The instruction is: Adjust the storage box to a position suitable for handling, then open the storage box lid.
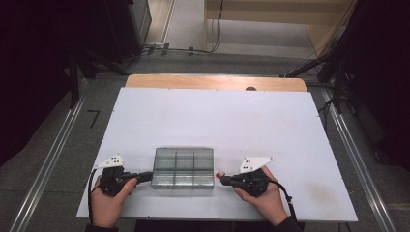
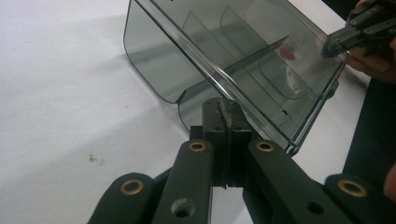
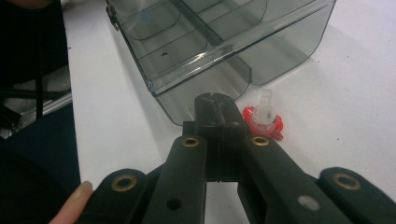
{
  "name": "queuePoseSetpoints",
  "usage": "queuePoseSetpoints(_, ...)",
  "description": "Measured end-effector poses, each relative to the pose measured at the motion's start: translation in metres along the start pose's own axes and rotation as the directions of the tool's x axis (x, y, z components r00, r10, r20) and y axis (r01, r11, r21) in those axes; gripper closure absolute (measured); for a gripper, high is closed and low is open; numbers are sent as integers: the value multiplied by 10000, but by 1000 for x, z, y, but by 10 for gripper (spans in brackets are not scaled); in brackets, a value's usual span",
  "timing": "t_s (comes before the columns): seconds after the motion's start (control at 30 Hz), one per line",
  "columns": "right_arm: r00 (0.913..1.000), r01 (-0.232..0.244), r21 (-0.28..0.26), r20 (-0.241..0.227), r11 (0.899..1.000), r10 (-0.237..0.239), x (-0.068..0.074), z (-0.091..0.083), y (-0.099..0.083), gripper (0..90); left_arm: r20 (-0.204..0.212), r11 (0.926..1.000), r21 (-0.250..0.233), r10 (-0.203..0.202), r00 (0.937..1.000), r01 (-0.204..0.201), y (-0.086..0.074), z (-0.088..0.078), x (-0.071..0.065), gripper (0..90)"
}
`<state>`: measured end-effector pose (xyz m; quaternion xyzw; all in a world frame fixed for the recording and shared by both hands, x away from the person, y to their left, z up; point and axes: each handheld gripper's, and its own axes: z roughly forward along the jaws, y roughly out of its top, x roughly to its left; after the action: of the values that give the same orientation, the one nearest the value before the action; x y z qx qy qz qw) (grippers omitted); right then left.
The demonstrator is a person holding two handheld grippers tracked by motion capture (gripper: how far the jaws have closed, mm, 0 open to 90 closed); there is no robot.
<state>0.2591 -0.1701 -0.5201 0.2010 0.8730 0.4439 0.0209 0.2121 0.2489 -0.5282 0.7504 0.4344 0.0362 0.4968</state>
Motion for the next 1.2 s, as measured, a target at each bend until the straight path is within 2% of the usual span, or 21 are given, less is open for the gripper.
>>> queuePoseSetpoints(0.1,9999,106,100,8,9999,-106,-1,0,-1,878,-17,10000,19,56,10000,-56,1,2,-1,900)
queuePoseSetpoints(0.43,10000,30,75,-58,10000,-29,-5,-4,-3,879,64,9998,38,217,9997,-217,3,9,-5,900)
queuePoseSetpoints(0.67,9996,176,79,-205,9998,-174,-2,0,-3,879,61,9995,45,317,9995,-317,4,11,-6,900)
queuePoseSetpoints(0.87,9996,280,113,-90,9995,-279,0,1,-2,880,127,9997,25,262,9996,-262,3,11,-5,900)
queuePoseSetpoints(0.93,9993,332,28,-154,9994,-332,0,-1,-2,880,206,9998,115,190,9996,-192,3,11,-5,900)
queuePoseSetpoints(1.07,9990,322,-99,-302,9994,-324,0,-2,-1,880,309,9990,299,314,9990,-323,4,9,-5,900)
queuePoseSetpoints(1.2,9988,431,-28,-229,9991,-431,3,-3,0,880,466,9981,477,378,9982,-401,3,9,-3,900)
